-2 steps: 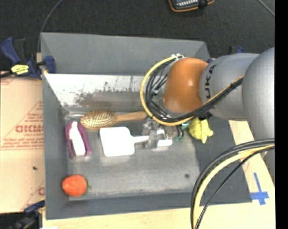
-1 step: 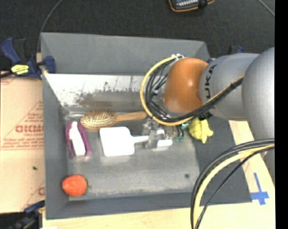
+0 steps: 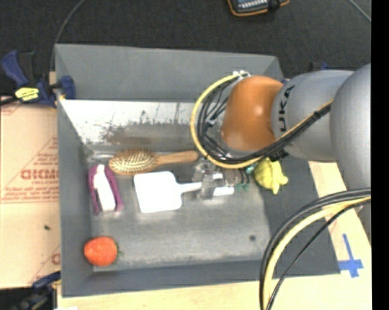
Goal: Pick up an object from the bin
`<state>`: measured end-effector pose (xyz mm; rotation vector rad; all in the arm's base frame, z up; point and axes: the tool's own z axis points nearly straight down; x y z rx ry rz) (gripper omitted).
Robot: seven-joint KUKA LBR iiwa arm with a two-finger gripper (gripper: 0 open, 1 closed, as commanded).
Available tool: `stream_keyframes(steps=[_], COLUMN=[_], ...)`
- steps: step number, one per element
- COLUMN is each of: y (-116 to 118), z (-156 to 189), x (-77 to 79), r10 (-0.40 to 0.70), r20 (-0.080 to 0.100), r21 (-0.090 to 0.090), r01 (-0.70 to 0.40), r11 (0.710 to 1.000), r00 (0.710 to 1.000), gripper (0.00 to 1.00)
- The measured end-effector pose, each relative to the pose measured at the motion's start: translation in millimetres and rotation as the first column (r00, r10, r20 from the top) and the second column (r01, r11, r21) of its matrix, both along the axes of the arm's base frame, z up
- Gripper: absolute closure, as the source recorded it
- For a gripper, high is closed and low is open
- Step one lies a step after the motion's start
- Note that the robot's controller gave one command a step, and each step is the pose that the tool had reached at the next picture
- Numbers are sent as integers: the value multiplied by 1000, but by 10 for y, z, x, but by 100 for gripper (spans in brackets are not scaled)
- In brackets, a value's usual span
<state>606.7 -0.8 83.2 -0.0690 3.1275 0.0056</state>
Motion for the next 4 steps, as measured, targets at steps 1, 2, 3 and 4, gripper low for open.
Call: stream_keyframes(steps=[1,2,3,4], y=[0,0,-2,-5], z=[50,92,275,586], x=[8,9,5,-4], r10=[-1,-1,-2,-3], r20=[4,7,5,1], r21=[0,1,1,0], r01=[1,1,2,3], r11=[1000,1000,1000,1000], r00=[1000,1000,1000,1000], gripper=[100,100,100,100])
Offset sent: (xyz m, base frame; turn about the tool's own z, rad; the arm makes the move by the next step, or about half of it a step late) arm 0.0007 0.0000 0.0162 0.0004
